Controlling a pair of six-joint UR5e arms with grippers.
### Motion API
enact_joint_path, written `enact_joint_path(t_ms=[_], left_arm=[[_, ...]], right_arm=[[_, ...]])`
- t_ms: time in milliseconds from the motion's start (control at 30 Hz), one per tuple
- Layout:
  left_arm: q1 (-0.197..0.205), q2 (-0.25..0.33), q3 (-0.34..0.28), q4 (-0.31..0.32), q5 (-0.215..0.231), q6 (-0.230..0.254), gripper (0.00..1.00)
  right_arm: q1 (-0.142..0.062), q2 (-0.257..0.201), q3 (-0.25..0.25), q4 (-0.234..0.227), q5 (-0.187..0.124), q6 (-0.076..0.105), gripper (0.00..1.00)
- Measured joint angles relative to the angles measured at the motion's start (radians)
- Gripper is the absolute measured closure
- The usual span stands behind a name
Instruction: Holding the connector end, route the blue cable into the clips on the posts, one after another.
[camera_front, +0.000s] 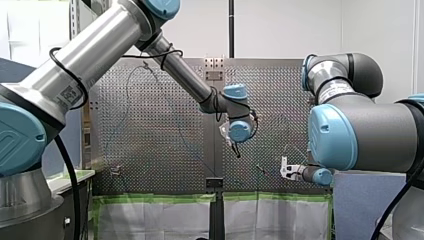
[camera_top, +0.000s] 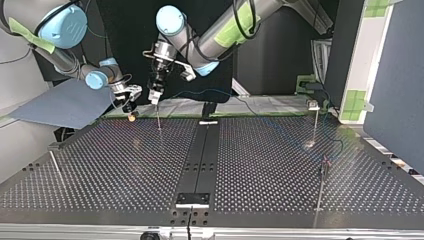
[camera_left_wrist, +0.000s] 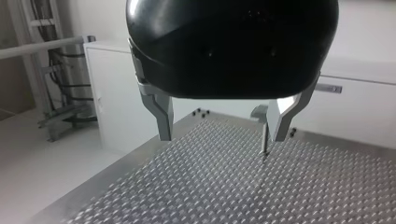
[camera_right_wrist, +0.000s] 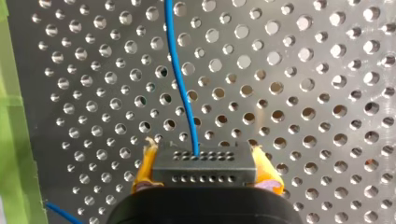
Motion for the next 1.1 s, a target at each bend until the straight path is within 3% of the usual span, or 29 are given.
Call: enact_joint_path(t_ms=[167, 300, 700, 1100], left_arm=[[0.052, 0.053, -0.053, 0.036, 0.044, -0.023, 0.00], [0.075, 0.102, -0.102, 0.082, 0.035, -0.041, 0.00], [0.066, 0.133, -0.231, 0.155, 0.019, -0.056, 0.00], [0.053, 0.135, -0.364, 0.163, 0.002, -0.070, 0.00]], right_arm=[[0.000, 0.000, 0.000, -0.001, 0.000, 0.001, 1.00], [-0.001, 0.001, 0.000, -0.001, 0.000, 0.000, 1.00], [0.000, 0.001, 0.000, 0.001, 0.000, -0.004, 1.00], [-0.002, 0.001, 0.000, 0.003, 0.003, -0.011, 1.00]])
